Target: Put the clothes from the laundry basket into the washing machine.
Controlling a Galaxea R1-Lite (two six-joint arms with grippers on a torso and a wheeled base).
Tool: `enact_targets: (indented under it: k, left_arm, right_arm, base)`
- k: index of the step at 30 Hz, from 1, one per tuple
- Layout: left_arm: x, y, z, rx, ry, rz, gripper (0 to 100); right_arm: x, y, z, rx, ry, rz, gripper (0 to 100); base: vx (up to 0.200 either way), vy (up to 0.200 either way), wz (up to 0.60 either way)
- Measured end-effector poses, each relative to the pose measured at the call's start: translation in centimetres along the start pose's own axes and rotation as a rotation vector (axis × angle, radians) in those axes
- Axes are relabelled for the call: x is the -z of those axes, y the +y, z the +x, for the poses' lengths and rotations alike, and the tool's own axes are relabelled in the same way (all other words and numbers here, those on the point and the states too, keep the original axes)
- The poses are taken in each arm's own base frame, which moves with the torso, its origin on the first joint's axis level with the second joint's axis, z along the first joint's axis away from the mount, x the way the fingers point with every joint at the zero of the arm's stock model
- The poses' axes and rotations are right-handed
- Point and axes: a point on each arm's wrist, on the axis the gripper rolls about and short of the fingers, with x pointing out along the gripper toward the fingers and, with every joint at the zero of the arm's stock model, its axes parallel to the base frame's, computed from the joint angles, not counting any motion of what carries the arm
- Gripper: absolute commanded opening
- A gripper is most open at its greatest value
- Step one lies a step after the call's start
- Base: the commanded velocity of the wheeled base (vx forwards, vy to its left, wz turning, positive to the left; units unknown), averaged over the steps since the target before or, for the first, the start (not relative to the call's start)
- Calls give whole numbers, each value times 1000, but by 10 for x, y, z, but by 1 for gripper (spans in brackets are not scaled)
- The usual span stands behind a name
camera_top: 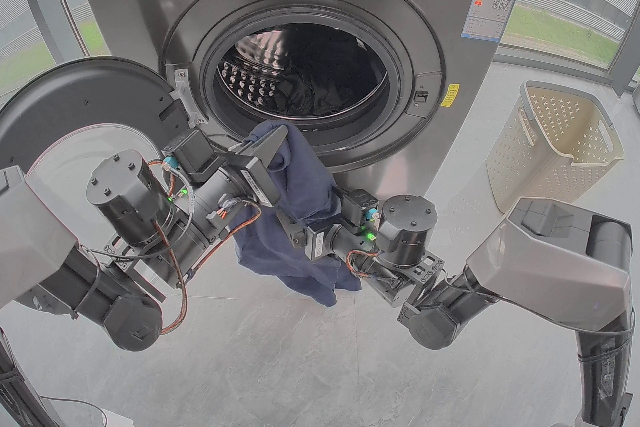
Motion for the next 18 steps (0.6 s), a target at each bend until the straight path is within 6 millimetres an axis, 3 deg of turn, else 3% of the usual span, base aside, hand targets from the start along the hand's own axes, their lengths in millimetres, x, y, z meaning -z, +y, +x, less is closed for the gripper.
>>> enact_targets:
  k: [10,18]
  left_arm:
    - [0,1,-1,-3,1,1,0]
    - [0,2,-1,-6,3,2,0]
  right_arm:
    - [-1,-19,6,44,-12,-10,100]
    - [-21,-43,-12,94,-8,-29,100]
  base:
    - [0,0,0]
    - [0,0,0]
